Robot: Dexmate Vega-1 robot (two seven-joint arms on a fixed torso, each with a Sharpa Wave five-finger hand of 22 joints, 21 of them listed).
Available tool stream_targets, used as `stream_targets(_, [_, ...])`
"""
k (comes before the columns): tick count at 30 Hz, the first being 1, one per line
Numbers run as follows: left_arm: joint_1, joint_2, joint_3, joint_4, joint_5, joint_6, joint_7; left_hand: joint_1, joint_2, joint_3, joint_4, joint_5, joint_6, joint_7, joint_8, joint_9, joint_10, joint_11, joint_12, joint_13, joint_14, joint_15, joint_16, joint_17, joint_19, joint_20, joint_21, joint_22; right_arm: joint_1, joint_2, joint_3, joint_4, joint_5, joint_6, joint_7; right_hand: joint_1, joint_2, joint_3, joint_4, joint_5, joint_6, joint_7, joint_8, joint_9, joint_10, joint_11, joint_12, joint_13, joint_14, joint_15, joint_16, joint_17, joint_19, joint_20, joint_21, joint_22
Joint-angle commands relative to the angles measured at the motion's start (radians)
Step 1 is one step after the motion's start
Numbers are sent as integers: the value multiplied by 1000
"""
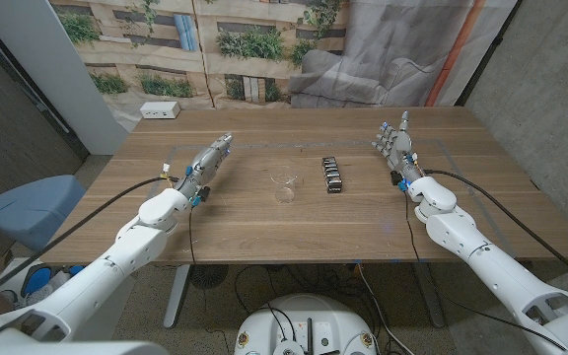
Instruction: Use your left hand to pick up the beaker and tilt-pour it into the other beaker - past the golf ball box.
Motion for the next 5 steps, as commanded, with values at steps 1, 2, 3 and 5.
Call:
stream_targets(1, [15, -76, -24, 24, -34, -7, 65, -18, 3, 3, 9, 6, 18, 2, 5, -1, 9, 3, 6, -1, 2, -4, -1, 0, 11, -6, 6, 1, 1, 0, 0, 1, 0, 0, 1, 2, 90, -6, 1, 6, -7, -1, 6, 2, -4, -3, 6, 5, -5, -18, 3, 2, -4, 6, 7, 5])
stream_targets(2, [12, -81, -25, 30, -41, -8, 61, -22, 3, 4, 11, 7, 20, 5, 5, -2, 12, 7, 6, -1, 6, -3, 0, 0, 17, -12, 7, 1, 1, 0, 0, 1, 0, 0, 1, 2, 90, -6, 1, 6, -7, -1, 6, 2, -4, -2, 6, 5, -5, -18, 3, 2, -4, 6, 7, 5])
stream_targets(3, [11, -85, -26, 34, -42, -11, 62, -25, 3, 4, 12, 7, 22, 8, 5, -2, 12, 7, 6, -1, 7, -3, 0, -1, 19, -12, 7, 1, 1, 0, 0, 1, 0, 0, 0, 2, 90, -6, 1, 6, -7, 0, 6, 2, -3, -2, 6, 5, -4, -17, 3, 2, -3, 6, 7, 5])
stream_targets(5, [9, -92, -28, 40, -47, -18, 61, -29, 3, 6, 13, 8, 22, 10, 4, -2, 12, 6, 6, -1, 9, -4, 0, -1, 26, -18, 8, 0, 0, 0, 0, 0, 0, 0, 0, 2, 90, -6, 1, 6, -6, 0, 6, 2, -4, -2, 6, 5, -5, -20, 3, 2, -3, 6, 7, 5])
